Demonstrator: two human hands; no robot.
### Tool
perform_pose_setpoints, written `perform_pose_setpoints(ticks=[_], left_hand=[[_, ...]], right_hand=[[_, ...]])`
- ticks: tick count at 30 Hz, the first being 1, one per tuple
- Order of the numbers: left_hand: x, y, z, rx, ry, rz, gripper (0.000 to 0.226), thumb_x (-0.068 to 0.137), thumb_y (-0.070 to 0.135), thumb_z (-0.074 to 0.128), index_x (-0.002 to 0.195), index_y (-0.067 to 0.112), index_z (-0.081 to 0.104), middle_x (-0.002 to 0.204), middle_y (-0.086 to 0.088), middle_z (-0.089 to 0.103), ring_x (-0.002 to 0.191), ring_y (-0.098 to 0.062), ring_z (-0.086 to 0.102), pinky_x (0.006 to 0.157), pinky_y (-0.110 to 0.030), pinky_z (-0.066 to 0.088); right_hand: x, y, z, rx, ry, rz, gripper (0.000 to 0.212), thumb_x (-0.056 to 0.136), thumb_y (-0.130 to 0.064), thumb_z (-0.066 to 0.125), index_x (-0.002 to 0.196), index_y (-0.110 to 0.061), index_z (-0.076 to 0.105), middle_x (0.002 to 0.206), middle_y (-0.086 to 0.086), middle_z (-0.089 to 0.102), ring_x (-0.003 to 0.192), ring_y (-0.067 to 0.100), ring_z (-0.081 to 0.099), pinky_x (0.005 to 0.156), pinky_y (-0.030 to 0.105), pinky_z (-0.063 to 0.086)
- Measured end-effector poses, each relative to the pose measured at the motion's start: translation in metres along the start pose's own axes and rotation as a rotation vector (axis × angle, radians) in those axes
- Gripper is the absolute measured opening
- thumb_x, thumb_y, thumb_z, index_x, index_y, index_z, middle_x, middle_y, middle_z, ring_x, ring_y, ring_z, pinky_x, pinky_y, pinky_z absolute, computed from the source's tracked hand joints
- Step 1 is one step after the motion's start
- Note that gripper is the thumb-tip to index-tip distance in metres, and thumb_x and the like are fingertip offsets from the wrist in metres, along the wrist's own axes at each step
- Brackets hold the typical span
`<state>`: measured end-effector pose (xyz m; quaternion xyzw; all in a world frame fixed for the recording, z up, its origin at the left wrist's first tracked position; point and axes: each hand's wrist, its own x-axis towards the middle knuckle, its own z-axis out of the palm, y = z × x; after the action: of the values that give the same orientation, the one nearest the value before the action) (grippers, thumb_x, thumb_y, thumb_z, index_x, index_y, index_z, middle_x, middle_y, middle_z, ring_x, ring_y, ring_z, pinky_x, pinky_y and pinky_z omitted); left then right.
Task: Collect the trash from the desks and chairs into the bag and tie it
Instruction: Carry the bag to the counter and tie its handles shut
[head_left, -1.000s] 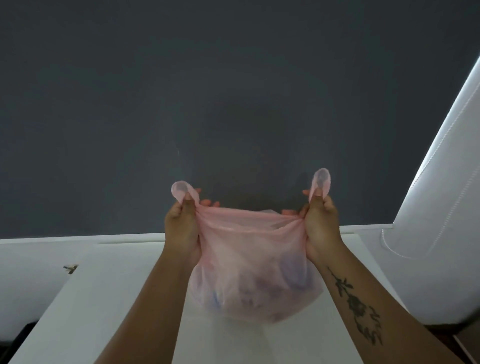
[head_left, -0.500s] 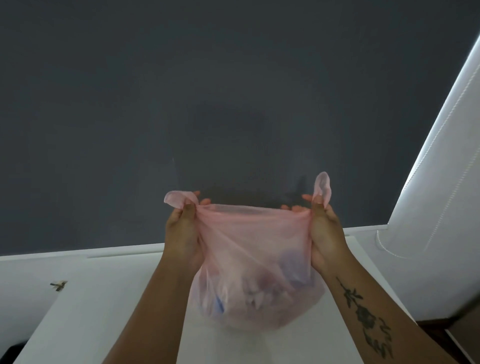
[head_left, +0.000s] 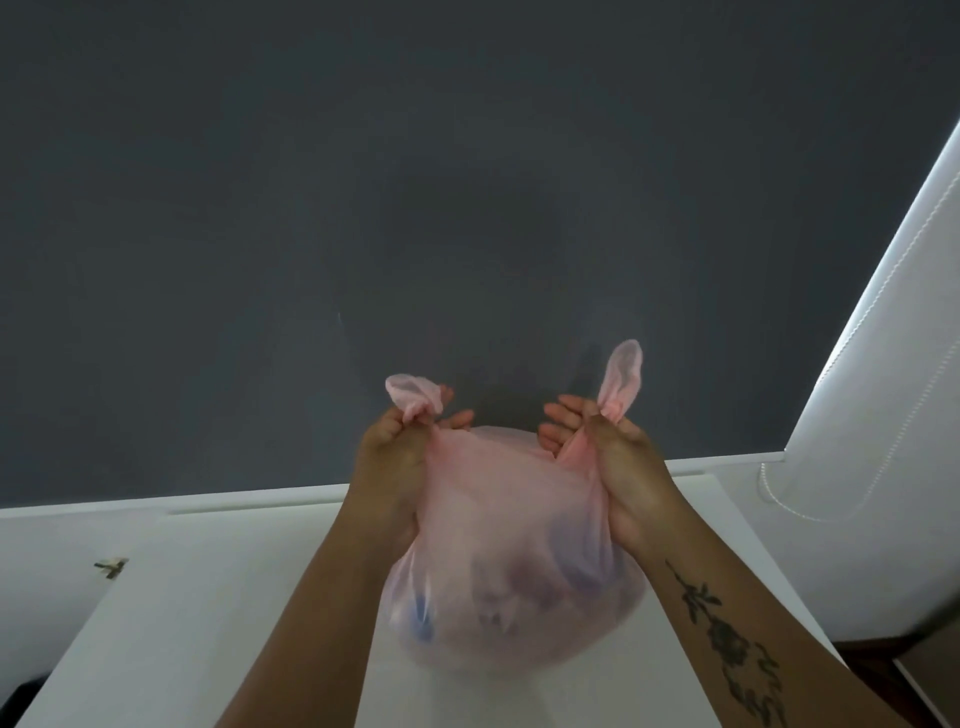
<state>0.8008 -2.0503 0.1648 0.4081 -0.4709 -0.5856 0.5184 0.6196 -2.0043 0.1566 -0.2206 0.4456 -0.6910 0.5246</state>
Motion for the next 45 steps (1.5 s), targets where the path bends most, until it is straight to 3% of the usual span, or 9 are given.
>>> perform_pose_setpoints(ticks=[8, 14, 20, 25, 30, 32, 36, 40, 45], left_hand=[[-0.006, -0.013, 0.005, 0.199, 0.169, 0.002, 0.038, 0.102, 0.045, 0.038, 0.120, 0.024, 0.064, 0.116, 0.001, 0.067, 0.105, -0.018, 0.064, 0.097, -0.036, 0.050], [-0.012, -0.019, 0.014, -0.377, -0.066, -0.273, 0.050, 0.101, 0.053, 0.035, 0.124, 0.018, 0.062, 0.119, 0.000, 0.071, 0.112, -0.019, 0.066, 0.096, -0.040, 0.050], [-0.012, -0.019, 0.016, -0.570, 0.060, -0.329, 0.034, 0.102, 0.025, 0.042, 0.070, 0.019, 0.048, 0.056, 0.004, 0.044, 0.046, -0.011, 0.045, 0.059, -0.026, 0.041], [-0.015, -0.020, 0.020, -0.430, -0.042, -0.258, 0.025, 0.096, 0.026, 0.038, 0.077, 0.014, 0.048, 0.062, -0.001, 0.033, 0.050, -0.015, 0.028, 0.056, -0.029, 0.030], [-0.009, -0.032, 0.008, -0.248, -0.087, -0.238, 0.032, 0.079, 0.046, 0.059, 0.093, 0.018, 0.052, 0.071, 0.001, 0.046, 0.057, -0.014, 0.041, 0.074, -0.031, 0.041], [-0.007, -0.036, 0.010, 0.035, -0.036, -0.168, 0.059, 0.089, 0.051, 0.055, 0.109, -0.004, 0.057, 0.059, 0.007, 0.050, 0.055, -0.011, 0.046, 0.078, -0.032, 0.043], [-0.009, -0.027, 0.022, 0.042, 0.004, -0.021, 0.030, 0.104, 0.034, 0.040, 0.089, 0.013, 0.055, 0.055, 0.003, 0.040, 0.045, -0.012, 0.033, 0.054, -0.030, 0.033], [-0.013, -0.019, 0.028, -0.184, 0.021, -0.127, 0.067, 0.093, 0.068, 0.020, 0.071, 0.013, 0.049, 0.048, 0.002, 0.035, 0.041, -0.012, 0.032, 0.048, -0.026, 0.031], [-0.020, -0.019, 0.025, 0.023, -0.010, -0.086, 0.031, 0.098, 0.030, 0.043, 0.077, 0.011, 0.055, 0.052, 0.000, 0.040, 0.047, -0.011, 0.038, 0.053, -0.029, 0.034]], right_hand=[[-0.002, 0.004, 0.006, -0.206, 0.159, -0.060, 0.034, 0.101, -0.045, 0.039, 0.087, -0.018, 0.055, 0.054, -0.005, 0.041, 0.052, 0.010, 0.040, 0.054, 0.023, 0.036], [-0.007, 0.007, 0.011, -0.200, 0.152, 0.012, 0.032, 0.101, -0.040, 0.042, 0.105, -0.017, 0.064, 0.086, -0.005, 0.060, 0.076, 0.008, 0.059, 0.060, 0.022, 0.045], [-0.012, 0.006, 0.007, 0.278, 0.045, 0.092, 0.025, 0.102, -0.029, 0.045, 0.083, -0.014, 0.053, 0.064, 0.003, 0.060, 0.078, 0.021, 0.072, 0.081, 0.037, 0.053], [-0.014, 0.009, 0.010, -0.010, 0.086, 0.080, 0.026, 0.101, -0.037, 0.045, 0.094, -0.015, 0.055, 0.053, -0.004, 0.034, 0.042, 0.010, 0.033, 0.054, 0.027, 0.040], [-0.017, 0.004, 0.011, -0.052, 0.021, 0.178, 0.042, 0.093, -0.060, 0.035, 0.105, -0.025, 0.055, 0.058, -0.005, 0.045, 0.048, 0.010, 0.042, 0.049, 0.023, 0.037], [-0.016, 0.008, 0.009, -0.014, 0.020, 0.189, 0.042, 0.092, -0.049, 0.037, 0.105, -0.017, 0.060, 0.057, -0.002, 0.041, 0.049, 0.012, 0.039, 0.053, 0.027, 0.035], [-0.016, 0.011, 0.010, -0.107, 0.060, 0.152, 0.023, 0.097, -0.028, 0.043, 0.099, -0.013, 0.061, 0.054, 0.000, 0.036, 0.048, 0.012, 0.036, 0.052, 0.028, 0.033], [-0.014, 0.013, 0.007, -0.224, 0.095, 0.042, 0.022, 0.100, -0.020, 0.044, 0.097, -0.009, 0.063, 0.061, 0.003, 0.049, 0.044, 0.010, 0.038, 0.046, 0.025, 0.036], [-0.011, 0.012, 0.009, -0.099, 0.155, 0.090, 0.031, 0.101, -0.038, 0.041, 0.108, -0.018, 0.064, 0.052, -0.003, 0.036, 0.041, 0.009, 0.031, 0.041, 0.023, 0.033]])
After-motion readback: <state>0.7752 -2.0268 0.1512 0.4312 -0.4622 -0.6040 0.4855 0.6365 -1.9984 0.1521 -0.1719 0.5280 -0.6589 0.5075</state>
